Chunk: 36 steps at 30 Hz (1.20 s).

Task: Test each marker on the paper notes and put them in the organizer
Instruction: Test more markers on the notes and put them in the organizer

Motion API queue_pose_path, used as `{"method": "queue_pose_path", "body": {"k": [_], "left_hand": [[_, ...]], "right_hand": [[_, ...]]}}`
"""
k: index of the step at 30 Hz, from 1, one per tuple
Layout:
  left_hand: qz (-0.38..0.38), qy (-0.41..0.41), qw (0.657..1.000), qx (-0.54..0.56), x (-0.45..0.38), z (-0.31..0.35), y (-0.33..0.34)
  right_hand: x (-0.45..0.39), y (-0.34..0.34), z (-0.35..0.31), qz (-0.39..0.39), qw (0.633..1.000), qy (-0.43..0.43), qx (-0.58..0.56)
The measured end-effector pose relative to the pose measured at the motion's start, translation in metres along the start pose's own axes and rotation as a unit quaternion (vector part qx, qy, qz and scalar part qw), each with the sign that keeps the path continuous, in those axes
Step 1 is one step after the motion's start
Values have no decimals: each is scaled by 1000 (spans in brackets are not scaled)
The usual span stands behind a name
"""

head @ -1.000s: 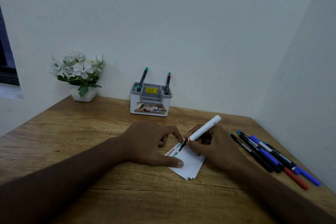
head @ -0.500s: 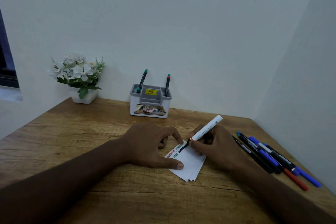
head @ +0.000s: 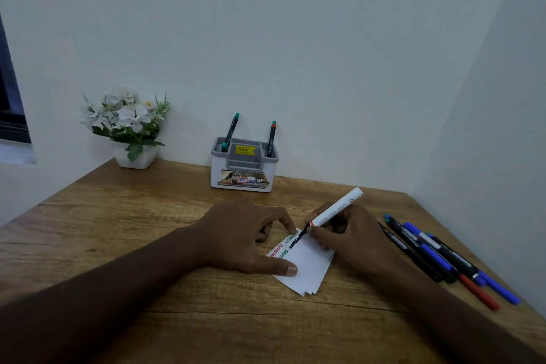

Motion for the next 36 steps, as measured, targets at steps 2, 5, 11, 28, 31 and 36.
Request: {"method": "queue_pose_path", "body": {"k": [2,5,11,28,31,36], "left_hand": [[1,-1,1000,-1,0,0,0],[-2,0,1000,0,0,0,-1],[-9,-2,1000,-2,1,0,-1],[-9,0,1000,-1,0,-2,2],[17,-18,999,21,2,-3,5],[98,-74,986,110,1,-10,4]], "right_hand": [[0,0,-1,-3,1000,-2,3],[0,-1,-1,10,1000,-1,1],[-1,-1,0,19,1000,11,-4],[-2,-7,-1,47,999,21,-1],[-4,-16,-1,117,992,11,-41],[-1,-12,-3,96,963,74,-242]]}}
Point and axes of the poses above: each hand's wrist, its own x-axis away from the middle knuckle, its own y-axis out of the palm, z = x × y, the point moved 2 cm from there along -x, towards the middle knuckle, and after that the axes turned 12 degrees about z, right-handed, at the moved point
